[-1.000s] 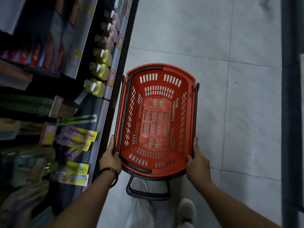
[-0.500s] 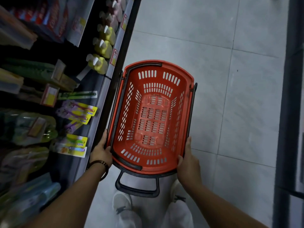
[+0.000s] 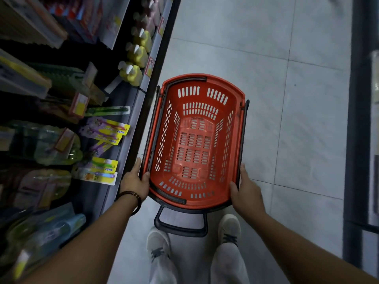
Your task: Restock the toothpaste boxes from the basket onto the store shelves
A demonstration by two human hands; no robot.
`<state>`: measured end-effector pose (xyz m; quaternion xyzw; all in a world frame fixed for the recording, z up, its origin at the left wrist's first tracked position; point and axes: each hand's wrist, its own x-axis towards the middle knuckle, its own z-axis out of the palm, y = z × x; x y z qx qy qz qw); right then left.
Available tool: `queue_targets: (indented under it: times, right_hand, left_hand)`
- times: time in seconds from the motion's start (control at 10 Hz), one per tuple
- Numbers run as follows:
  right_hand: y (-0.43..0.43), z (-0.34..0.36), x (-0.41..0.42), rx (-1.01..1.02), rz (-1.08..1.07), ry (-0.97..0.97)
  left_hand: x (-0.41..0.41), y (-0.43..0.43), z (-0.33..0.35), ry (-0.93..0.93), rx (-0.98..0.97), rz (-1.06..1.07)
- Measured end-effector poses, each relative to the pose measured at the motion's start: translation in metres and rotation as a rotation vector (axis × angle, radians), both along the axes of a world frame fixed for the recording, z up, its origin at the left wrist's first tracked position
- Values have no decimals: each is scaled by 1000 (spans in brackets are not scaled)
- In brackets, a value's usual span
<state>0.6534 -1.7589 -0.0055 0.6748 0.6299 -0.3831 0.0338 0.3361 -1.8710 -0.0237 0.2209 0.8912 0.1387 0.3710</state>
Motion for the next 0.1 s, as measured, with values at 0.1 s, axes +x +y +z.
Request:
queue_targets:
  times: [0.1]
  right_hand:
    - [10, 20, -2, 73, -1, -35]
  left_hand:
    - [0, -3, 17, 16, 2, 40]
